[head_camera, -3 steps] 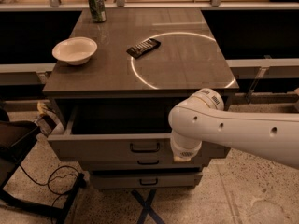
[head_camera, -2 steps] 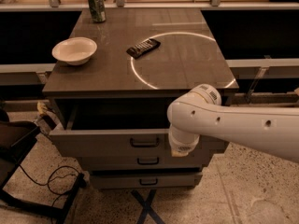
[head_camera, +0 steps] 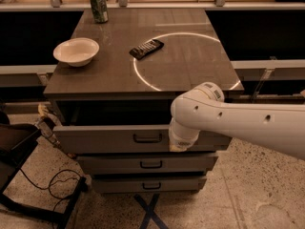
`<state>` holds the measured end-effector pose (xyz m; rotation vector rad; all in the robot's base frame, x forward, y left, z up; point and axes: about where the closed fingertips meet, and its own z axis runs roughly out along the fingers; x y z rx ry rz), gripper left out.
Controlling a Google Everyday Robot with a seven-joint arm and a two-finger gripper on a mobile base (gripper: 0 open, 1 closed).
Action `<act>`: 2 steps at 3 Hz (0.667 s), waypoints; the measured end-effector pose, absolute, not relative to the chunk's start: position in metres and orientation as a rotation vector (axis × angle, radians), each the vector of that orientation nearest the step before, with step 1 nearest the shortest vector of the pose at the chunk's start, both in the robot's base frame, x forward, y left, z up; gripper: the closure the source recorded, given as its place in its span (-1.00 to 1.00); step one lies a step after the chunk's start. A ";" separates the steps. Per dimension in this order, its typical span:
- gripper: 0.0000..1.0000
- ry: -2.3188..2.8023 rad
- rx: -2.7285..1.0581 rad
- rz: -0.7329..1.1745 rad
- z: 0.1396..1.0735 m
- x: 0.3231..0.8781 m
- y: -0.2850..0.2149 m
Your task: Close top drawer
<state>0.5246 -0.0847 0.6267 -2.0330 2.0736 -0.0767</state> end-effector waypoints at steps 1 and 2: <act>1.00 2.060 -2.000 -0.089 0.628 0.534 -0.081; 1.00 2.044 -1.980 -0.108 0.630 0.544 -0.077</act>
Offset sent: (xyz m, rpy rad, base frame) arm 0.0324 0.0118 0.0065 0.0348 -0.0903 -0.0186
